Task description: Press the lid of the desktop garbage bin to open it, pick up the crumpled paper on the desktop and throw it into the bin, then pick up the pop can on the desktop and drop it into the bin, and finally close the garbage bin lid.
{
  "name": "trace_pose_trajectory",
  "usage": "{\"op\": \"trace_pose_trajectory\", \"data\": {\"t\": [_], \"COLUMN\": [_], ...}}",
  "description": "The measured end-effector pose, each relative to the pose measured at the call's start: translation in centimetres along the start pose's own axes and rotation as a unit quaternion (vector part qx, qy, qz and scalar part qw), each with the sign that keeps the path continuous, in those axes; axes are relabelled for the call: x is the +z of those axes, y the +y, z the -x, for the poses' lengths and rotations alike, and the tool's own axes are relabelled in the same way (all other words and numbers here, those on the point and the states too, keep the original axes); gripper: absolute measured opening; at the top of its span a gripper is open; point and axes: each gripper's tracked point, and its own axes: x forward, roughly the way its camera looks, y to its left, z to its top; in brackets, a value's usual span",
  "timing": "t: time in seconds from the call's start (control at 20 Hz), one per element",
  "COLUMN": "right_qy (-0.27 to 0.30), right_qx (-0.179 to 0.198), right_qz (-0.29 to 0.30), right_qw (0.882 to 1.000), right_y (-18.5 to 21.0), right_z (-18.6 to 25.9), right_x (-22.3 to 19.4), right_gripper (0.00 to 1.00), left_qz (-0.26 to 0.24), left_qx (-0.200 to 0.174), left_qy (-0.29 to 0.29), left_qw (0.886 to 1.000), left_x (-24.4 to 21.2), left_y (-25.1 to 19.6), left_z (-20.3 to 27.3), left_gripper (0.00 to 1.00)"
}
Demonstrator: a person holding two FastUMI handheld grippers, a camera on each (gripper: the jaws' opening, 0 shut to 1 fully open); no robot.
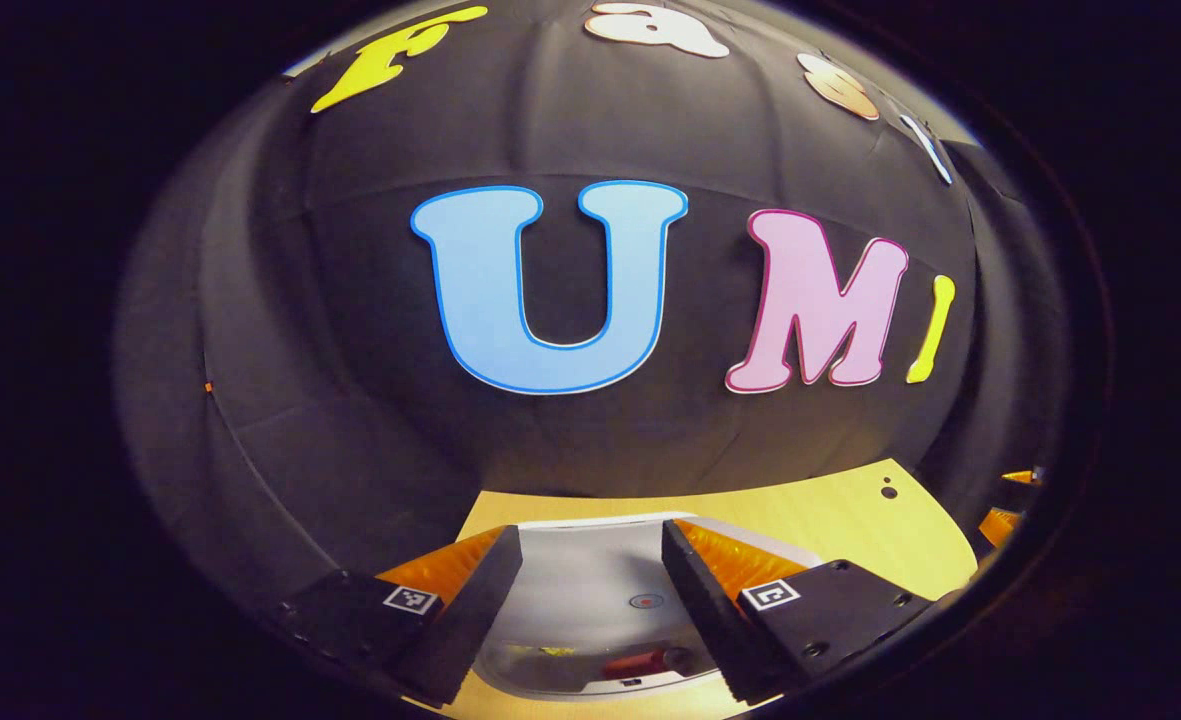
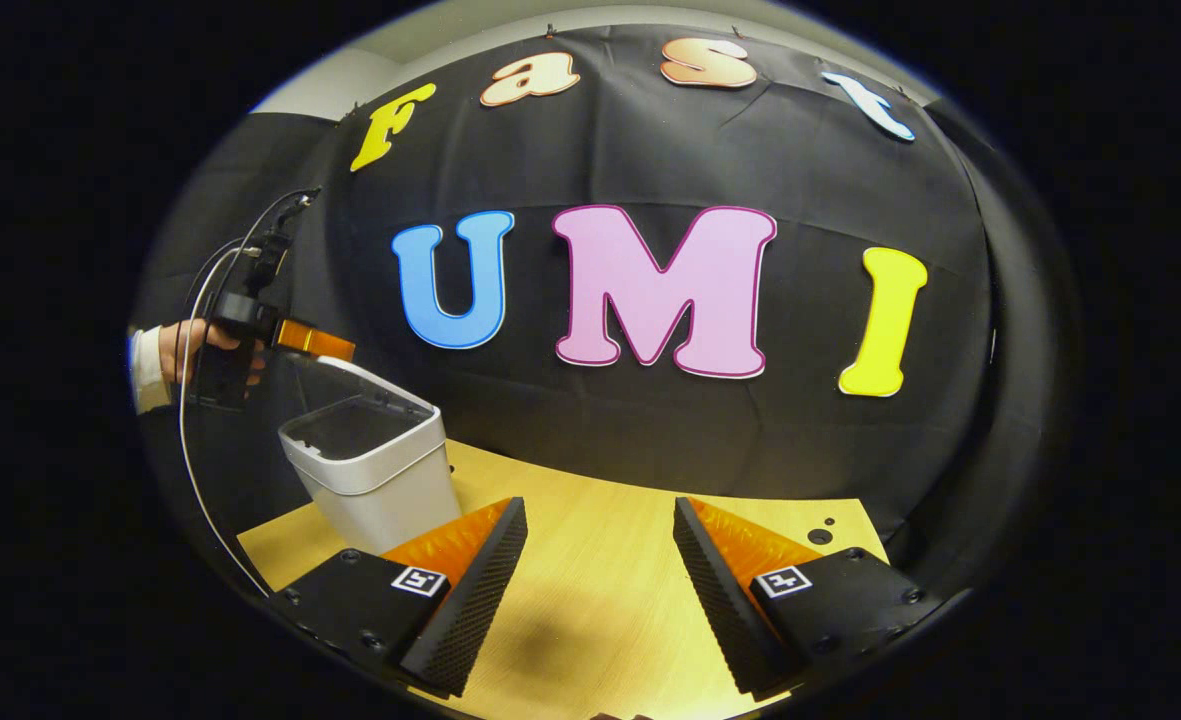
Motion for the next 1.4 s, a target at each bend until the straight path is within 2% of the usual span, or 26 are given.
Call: {"op": "trace_pose_trajectory", "data": {"t": [0.3,0.6,0.95,1.1,1.25,1.4], "right_qy": [0.003,0.004,0.007,0.011,0.009,0.006], "right_qx": [0.006,0.005,0.009,0.011,0.012,0.01], "right_qz": [0.006,0.01,0.024,0.018,0.017,0.021], "right_qw": [1.0,1.0,1.0,1.0,1.0,1.0], "right_y": [0.5,0.8,1.0,1.2,1.1,0.6], "right_z": [0.0,0.0,0.6,0.8,1.2,1.7], "right_x": [0.0,0.0,-0.7,-1.2,-1.3,-0.9], "right_gripper": [0.95,0.95,0.95,0.95,0.95,0.95], "left_qz": [-0.026,-0.036,-0.044,-0.067,-0.046,-0.048], "left_qx": [-0.007,-0.026,-0.038,-0.04,-0.05,-0.022], "left_qy": [0.022,0.107,0.105,0.114,0.088,0.066], "left_qw": [0.999,0.993,0.993,0.99,0.994,0.996], "left_x": [-4.1,-9.7,-9.6,-10.0,-9.0,-8.7], "left_y": [-1.5,-2.0,-1.9,-1.8,-2.0,-1.6], "left_z": [1.3,1.4,1.8,1.8,1.6,1.6], "left_gripper": [0.95,0.98,1.0,1.0,0.99,0.98]}}
